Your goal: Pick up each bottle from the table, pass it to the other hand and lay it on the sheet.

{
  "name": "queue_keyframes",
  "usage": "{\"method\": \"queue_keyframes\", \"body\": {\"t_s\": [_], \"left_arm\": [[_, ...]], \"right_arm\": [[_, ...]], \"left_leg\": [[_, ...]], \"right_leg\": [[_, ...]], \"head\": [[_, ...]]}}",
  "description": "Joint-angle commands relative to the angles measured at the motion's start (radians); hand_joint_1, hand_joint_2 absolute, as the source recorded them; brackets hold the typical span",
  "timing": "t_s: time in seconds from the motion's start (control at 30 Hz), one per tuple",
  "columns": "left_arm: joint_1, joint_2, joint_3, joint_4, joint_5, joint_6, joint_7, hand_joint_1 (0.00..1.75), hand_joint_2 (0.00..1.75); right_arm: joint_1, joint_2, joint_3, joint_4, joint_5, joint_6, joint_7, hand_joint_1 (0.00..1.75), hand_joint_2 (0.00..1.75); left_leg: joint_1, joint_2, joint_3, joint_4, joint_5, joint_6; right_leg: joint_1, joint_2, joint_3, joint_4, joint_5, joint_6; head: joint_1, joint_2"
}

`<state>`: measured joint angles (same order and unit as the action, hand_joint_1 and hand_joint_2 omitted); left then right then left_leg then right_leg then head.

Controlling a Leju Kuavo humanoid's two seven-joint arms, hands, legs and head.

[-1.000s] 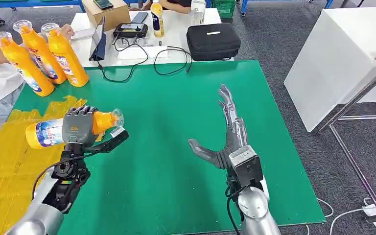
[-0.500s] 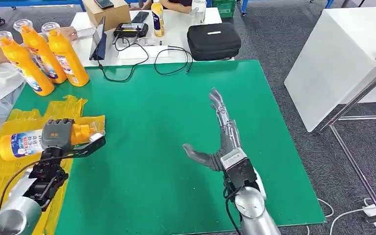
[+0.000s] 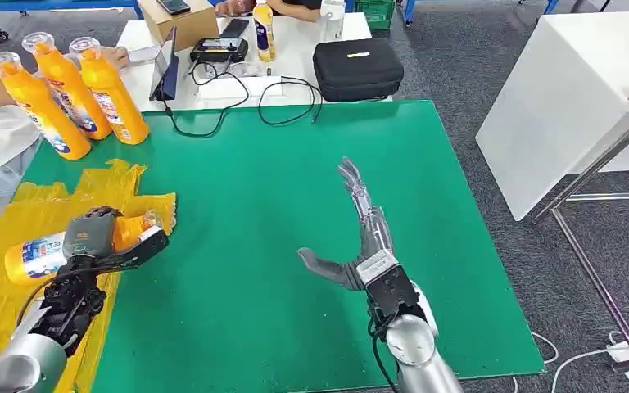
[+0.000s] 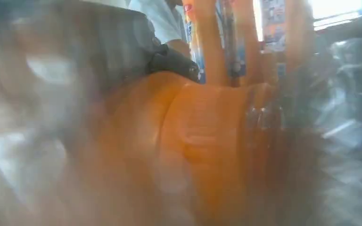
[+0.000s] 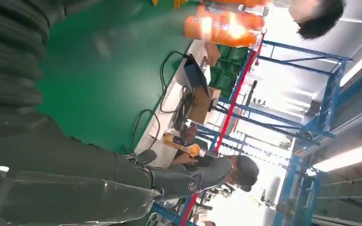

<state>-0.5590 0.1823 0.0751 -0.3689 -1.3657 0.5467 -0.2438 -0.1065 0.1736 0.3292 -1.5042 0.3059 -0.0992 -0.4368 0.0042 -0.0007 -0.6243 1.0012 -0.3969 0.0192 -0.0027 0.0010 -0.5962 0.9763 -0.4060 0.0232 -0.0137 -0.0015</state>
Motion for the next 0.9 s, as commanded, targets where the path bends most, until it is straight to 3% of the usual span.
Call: {"method": "queue_keyframes", "body": {"t_s": [0.03, 0.37, 0.4, 0.43, 0.47, 0.53, 0.73, 0.8, 0.9], "left_arm": [[-0.036, -0.027, 0.050, 0.060, 0.002, -0.008, 0.000, 0.89, 1.75], [-0.036, -0.027, 0.050, 0.060, 0.002, -0.008, 0.000, 0.89, 1.75], [-0.033, -0.037, 0.075, 0.059, 0.037, -0.034, -0.046, 0.02, 1.75], [-0.031, -0.044, 0.090, 0.060, 0.062, -0.067, -0.084, 0.00, 1.75], [-0.027, -0.054, 0.123, 0.067, 0.126, -0.199, -0.182, 0.00, 1.75], [0.002, -0.053, 0.127, 0.059, 0.166, -0.367, -0.238, 0.00, 1.75], [0.030, -0.044, 0.111, 0.066, 0.184, -0.477, -0.276, 0.00, 1.75], [0.038, -0.022, 0.085, 0.085, 0.184, -0.618, -0.283, 0.00, 1.75], [0.057, -0.006, 0.073, 0.075, 0.188, -0.642, -0.274, 0.00, 1.75]], "right_arm": [[-0.044, -0.025, 0.013, 0.074, 0.001, 0.001, -0.003, 0.00, 1.75], [-0.044, -0.025, 0.013, 0.074, 0.001, 0.001, -0.003, 0.00, 1.75], [-0.046, -0.024, 0.013, 0.078, 0.001, 0.001, -0.003, 0.00, 1.75], [-0.046, -0.024, 0.014, 0.080, 0.001, 0.001, -0.003, 0.00, 1.75], [-0.049, -0.025, 0.014, 0.087, 0.000, 0.001, -0.004, 0.00, 1.75], [-0.058, -0.029, 0.018, 0.101, 0.001, 0.014, -0.015, 0.00, 1.75], [-0.087, -0.027, 0.013, 0.134, 0.000, 0.026, -0.019, 0.00, 1.75], [-0.103, -0.033, -0.006, 0.136, -0.017, 0.025, -0.036, 0.00, 1.75], [-0.128, -0.043, -0.031, 0.148, -0.026, 0.039, -0.036, 0.00, 1.75]], "left_leg": [[0.000, 0.000, 0.002, 0.000, -0.001, 0.000], [0.001, 0.000, 0.003, 0.000, -0.002, 0.000], [0.001, 0.000, 0.002, 0.000, -0.001, 0.000], [0.001, 0.000, 0.004, 0.000, -0.002, -0.001], [0.001, 0.000, 0.003, 0.000, -0.002, 0.000], [0.001, 0.000, 0.005, 0.000, -0.002, 0.000], [-0.001, 0.000, 0.008, -0.002, -0.001, 0.000], [0.000, 0.000, 0.010, -0.002, -0.002, -0.002], [0.000, 0.003, 0.013, -0.003, -0.002, -0.002]], "right_leg": [[0.000, -0.001, 0.002, -0.001, -0.001, 0.000], [0.001, 0.000, 0.004, -0.001, -0.001, 0.000], [0.001, 0.000, 0.003, -0.001, -0.001, 0.000], [0.001, -0.001, 0.005, -0.001, -0.002, 0.000], [0.001, -0.001, 0.004, -0.001, -0.001, 0.000], [0.001, 0.000, 0.006, -0.002, -0.002, 0.000], [-0.001, 0.001, 0.008, -0.001, -0.001, 0.000], [0.000, 0.001, 0.011, -0.002, -0.001, 0.000], [0.000, 0.004, 0.012, -0.002, 0.000, -0.001]], "head": [[0.000, 0.000], [0.000, 0.000], [0.000, 0.000], [0.000, 0.000], [0.000, 0.000], [0.000, 0.000], [0.000, 0.000], [-0.001, 0.000], [-0.001, 0.000]]}}
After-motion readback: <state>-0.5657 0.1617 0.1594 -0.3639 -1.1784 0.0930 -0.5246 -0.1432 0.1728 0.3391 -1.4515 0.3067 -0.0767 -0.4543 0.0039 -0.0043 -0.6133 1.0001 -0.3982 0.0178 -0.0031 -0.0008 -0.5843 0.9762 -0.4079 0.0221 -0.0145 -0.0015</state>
